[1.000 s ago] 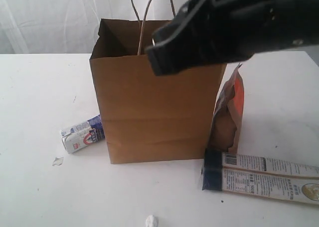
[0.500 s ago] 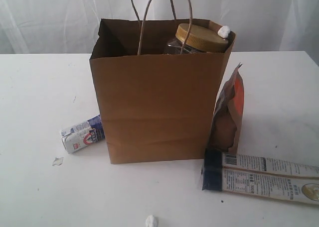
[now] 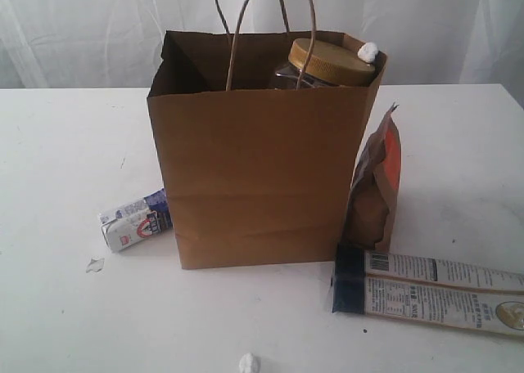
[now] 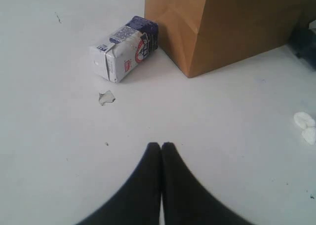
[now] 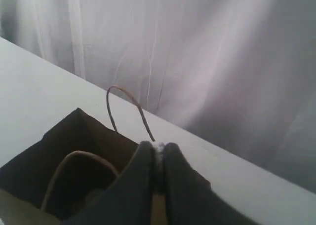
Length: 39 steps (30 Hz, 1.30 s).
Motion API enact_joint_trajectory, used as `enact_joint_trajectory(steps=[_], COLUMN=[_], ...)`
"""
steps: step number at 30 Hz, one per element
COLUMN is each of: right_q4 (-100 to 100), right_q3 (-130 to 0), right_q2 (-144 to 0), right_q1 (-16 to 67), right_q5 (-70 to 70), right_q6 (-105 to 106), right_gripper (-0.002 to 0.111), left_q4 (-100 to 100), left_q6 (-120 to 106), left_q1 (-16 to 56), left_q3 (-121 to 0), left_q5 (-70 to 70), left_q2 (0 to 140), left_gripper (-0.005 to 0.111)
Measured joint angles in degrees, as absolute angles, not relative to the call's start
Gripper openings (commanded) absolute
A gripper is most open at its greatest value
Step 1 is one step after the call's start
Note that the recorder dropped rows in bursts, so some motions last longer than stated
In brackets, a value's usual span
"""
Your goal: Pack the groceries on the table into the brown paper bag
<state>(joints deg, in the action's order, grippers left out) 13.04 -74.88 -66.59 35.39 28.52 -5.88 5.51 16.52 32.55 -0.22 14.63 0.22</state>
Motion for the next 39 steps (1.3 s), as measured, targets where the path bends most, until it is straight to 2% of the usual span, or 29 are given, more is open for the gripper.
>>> enact_joint_trajectory(steps=[10,34,36,39], right_q4=[-6.67,-18.80,-20.09,-21.11], right_q3=[-83.02,-84.80,-84.80,-84.80], right_q2=[-76.97,-84.30,-84.30,-84.30], right_q1=[29.05,28.32,28.32,28.32], right_q5=[34.12,39.65,40.05,40.17], right_q6=[4.45,13.30,14.60,15.75], right_gripper=[0.000,0.000,0.002,0.013], left_q4=[5.51,5.51,5.51,5.51], left_q6=[16.52,16.52,16.52,16.52], left_q1=[32.55,32.55,32.55,32.55], left_q3=[-0.22,-0.22,-0.22,-0.22], left_q5=[14.63,14.63,14.63,14.63], left_q2=[0.22,0.22,0.22,0.22], left_gripper=[0.000,0.000,0.000,0.000])
